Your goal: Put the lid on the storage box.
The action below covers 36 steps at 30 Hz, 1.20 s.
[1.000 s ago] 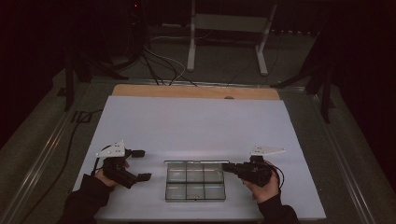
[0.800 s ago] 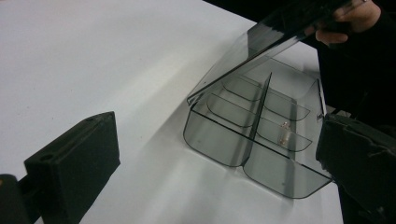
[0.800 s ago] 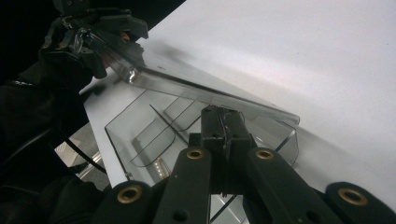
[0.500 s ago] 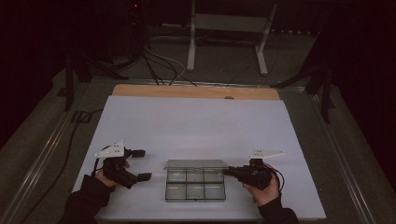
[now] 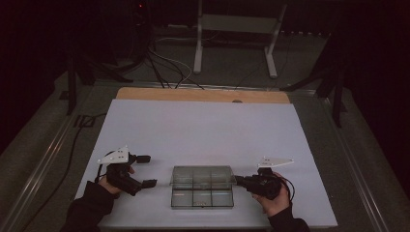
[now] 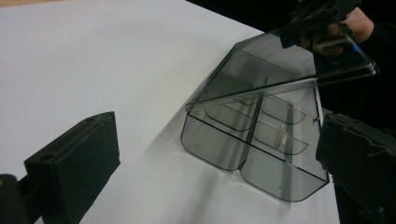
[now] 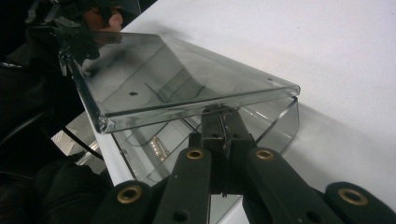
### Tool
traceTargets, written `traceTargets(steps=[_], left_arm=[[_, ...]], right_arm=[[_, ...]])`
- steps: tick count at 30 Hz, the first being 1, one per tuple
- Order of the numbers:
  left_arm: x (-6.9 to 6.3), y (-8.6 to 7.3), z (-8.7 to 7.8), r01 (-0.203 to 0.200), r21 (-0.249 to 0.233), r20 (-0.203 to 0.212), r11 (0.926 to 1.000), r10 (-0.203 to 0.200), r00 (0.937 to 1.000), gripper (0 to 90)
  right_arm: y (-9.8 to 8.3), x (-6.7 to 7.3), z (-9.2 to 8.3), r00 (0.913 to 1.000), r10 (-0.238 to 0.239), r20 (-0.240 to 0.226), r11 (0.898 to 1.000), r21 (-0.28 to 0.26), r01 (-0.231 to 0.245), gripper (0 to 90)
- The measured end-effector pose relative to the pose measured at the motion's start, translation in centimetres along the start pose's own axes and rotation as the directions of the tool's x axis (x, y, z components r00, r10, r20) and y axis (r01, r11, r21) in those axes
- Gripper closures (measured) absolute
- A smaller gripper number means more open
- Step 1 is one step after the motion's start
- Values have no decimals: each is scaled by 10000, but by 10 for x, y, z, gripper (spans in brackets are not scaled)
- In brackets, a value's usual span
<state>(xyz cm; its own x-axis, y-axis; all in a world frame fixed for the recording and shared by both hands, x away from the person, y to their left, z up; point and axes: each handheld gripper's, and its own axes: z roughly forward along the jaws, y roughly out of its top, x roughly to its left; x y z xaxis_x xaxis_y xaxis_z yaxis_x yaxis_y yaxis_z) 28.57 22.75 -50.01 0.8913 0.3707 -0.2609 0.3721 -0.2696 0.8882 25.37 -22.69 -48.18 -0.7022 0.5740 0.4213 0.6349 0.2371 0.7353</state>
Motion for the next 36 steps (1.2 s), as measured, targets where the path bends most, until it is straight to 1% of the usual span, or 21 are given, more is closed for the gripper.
traceTargets(steps=[3,7,11,14,17,19,24,26,28,30,31,33,34,36], left_arm=[[0,0,0,2,-13,23,10000,-2,10000,14],[1,-1,0,-2,9,7,10000,2,10000,14],[1,-1,0,27,-14,1,10000,-27,10000,14],[2,-2,0,42,-74,5,10000,-42,10000,14],[2,-2,0,18,-144,10,9999,-18,10000,14],[2,-3,0,36,-178,18,9998,-35,10000,14],[3,-4,1,34,-107,3,9999,-34,10000,14],[3,-4,1,23,-78,13,10000,-23,10000,14],[3,-4,2,57,-98,21,9999,-57,10000,14],[3,-4,2,63,-92,35,9999,-62,10000,14],[3,-4,2,63,-100,32,9999,-63,10000,14],[3,-5,2,56,-94,44,9999,-56,10000,14],[3,-5,2,55,-95,49,9999,-54,10000,14],[3,-5,2,43,-73,62,10000,-43,10000,14]], right_arm=[[-1,1,1,9999,-50,107,9999,127,48,900],[-3,3,3,9989,-330,347,9989,335,318,900],[-4,6,5,9949,-743,681,9961,536,707,900],[-5,7,5,9936,-836,762,9949,622,790,900],[-5,7,6,9902,-1025,946,9929,698,961,900],[-5,8,6,9861,-1207,1140,9904,805,1120,900],[-7,11,9,9767,-1593,1435,9838,1057,1449,900],[-7,13,10,9710,-1783,1592,9801,1156,1611,900],[-7,15,11,9597,-2116,1848,9730,1323,1891,900],[-8,18,13,9461,-2465,2102,9644,1496,2180,900],[-8,19,13,9413,-2570,2187,9615,1557,2264,900],[-8,21,15,9281,-2849,2396,9534,1709,2485,900],[-8,22,15,9234,-2953,2450,9501,1773,2568,900],[-8,22,16,9182,-3038,2544,9472,1842,2624,900]])
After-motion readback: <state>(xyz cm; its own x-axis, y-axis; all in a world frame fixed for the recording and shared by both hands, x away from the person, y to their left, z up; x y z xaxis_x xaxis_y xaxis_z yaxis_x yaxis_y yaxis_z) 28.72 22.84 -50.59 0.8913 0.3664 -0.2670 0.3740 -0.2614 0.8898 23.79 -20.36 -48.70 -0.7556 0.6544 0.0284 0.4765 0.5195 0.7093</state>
